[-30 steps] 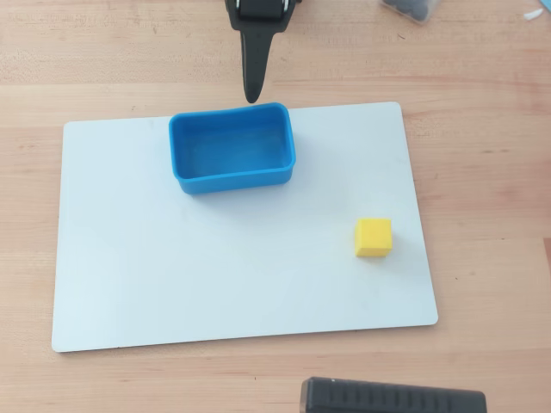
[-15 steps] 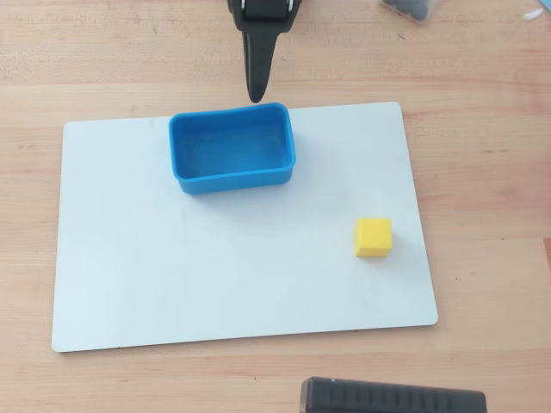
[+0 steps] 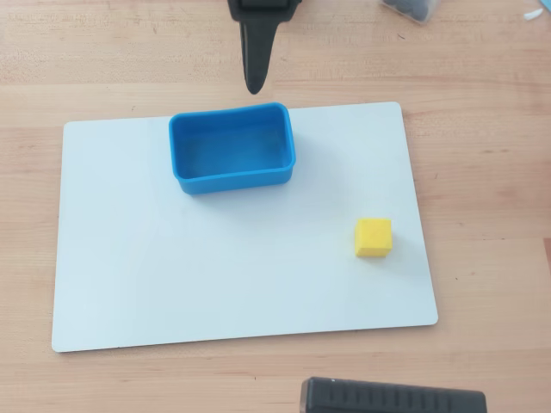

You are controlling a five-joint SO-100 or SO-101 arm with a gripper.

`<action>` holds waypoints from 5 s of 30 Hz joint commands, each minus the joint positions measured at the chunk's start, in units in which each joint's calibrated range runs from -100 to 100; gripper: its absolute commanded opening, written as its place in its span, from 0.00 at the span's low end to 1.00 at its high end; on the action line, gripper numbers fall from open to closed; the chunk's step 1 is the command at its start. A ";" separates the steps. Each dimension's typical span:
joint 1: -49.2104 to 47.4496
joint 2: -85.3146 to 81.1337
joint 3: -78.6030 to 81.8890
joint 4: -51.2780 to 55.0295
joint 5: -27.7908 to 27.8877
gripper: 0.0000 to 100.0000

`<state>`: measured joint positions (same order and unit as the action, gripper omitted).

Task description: Pick up yellow cube and drop it in the blue rectangular bin

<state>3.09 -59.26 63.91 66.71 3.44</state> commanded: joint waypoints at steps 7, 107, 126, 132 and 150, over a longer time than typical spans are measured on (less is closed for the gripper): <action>-9.61 31.44 -38.00 6.86 -4.15 0.00; -17.24 107.52 -106.18 29.16 -15.43 0.23; -16.04 108.08 -118.91 33.21 -14.90 0.05; -14.58 98.88 -118.00 33.21 -13.77 0.05; -3.35 62.00 -80.27 27.01 -11.18 0.04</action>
<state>-4.25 24.62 -30.18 98.30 -8.91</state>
